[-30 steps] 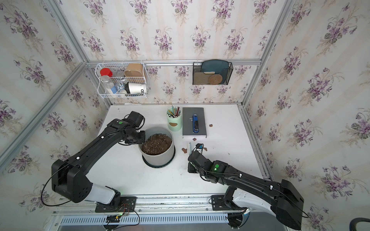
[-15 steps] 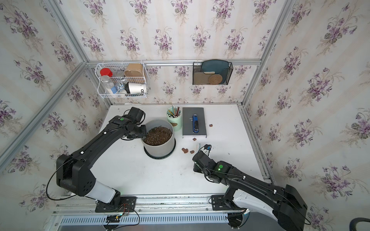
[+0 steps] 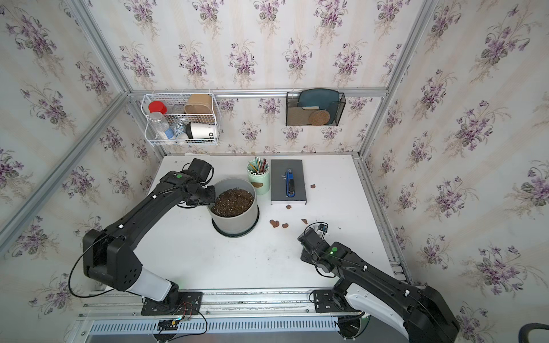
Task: Scrub the dried mud off the ceramic pot
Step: Place the brush at the center of the board.
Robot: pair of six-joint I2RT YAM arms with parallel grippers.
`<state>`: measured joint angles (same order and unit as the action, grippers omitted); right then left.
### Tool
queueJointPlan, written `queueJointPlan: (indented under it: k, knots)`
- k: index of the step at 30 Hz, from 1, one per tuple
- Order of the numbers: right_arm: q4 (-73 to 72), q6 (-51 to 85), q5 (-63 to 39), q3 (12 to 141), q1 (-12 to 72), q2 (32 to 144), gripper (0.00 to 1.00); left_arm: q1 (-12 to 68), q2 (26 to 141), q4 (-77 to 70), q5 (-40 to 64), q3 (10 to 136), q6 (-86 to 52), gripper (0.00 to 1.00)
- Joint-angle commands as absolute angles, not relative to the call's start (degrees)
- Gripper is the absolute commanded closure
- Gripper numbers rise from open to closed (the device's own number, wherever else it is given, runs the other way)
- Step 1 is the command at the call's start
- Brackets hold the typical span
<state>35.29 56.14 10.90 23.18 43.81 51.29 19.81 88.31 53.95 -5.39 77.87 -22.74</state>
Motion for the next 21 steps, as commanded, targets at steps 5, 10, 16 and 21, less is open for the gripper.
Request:
queueJointPlan:
  k: [5,10,16,21]
  knots:
    - [33.76,57.13,8.44,20.66,43.76,52.86,1.00,18.81,85.26,54.24,-4.17,76.92,-20.47,0.91]
    - [32.36,57.30,8.44,20.48,43.77,55.32,1.00,18.81,84.30,54.51,-2.45,76.21,-20.06,0.80]
    - [31.41,57.04,8.36,21.11,43.77,57.49,0.85,18.81,81.99,54.67,-1.83,74.53,-20.30,0.80]
    - [32.73,57.07,9.44,22.15,43.73,57.71,0.65,18.81,79.30,54.81,-0.61,73.76,-20.65,0.79]
